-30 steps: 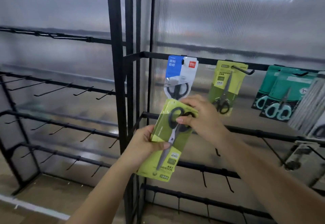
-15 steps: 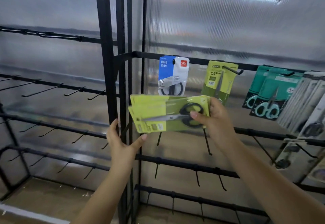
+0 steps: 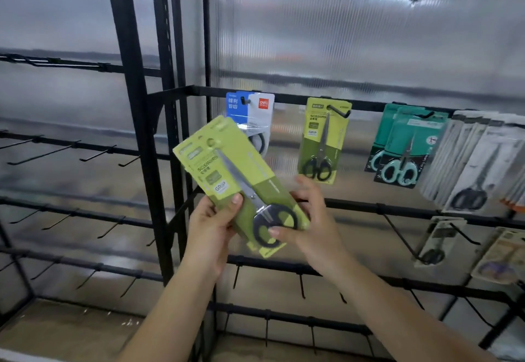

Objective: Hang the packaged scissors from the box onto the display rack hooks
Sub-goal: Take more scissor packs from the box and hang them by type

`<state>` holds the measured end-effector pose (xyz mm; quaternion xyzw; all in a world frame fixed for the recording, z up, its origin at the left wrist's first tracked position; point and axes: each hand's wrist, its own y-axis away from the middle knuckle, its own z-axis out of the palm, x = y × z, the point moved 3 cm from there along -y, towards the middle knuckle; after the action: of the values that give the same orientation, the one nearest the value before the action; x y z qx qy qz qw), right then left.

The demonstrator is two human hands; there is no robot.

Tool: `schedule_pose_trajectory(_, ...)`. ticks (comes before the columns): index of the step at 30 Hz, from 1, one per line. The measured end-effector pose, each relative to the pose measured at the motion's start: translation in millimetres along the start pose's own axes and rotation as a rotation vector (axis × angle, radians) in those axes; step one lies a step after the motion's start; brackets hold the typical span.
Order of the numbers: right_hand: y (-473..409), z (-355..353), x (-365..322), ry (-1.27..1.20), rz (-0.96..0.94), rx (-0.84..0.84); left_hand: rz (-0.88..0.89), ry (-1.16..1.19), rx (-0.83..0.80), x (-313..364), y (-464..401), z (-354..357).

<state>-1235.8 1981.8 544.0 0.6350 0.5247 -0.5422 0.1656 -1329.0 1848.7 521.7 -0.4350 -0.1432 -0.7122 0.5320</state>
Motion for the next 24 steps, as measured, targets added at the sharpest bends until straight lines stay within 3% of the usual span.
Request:
schedule_pose_trajectory(2,2.5,-10.2,5.0,0.236,-0.056,0.007,0.014,-0.079,0.034,-5.8,2.8,12.9)
schedule_pose_trajectory(4,8.1,-19.7,14.4,0.295,-0.064,0.024,0.004,-0.125,0.035,-11.3,4.9,28.7)
schedule_pose_trajectory(11,7.5,-62.8,35.5,0.048,0.051,0.142,-0.131,-0.180,-0.002,-26.5,-2.0,61.7)
schedule_pose_trajectory(15,-10.1,-80.3,26.3,-0.061,-0.018,0.183,-0.128,-0.205,0.047,-27.5,-9.0,64.3)
schedule_pose_trajectory(20,-9.3,-80.6,22.5,0.106,-0.081,0.165,-0.165,-0.205,0.076,-31.2,-12.2,59.2)
schedule_pose_trajectory(24,-4.8,-82.0,31.1,0.126,0.005,0.185,-0.159,-0.269,0.120,-30.1,-10.5,47.6)
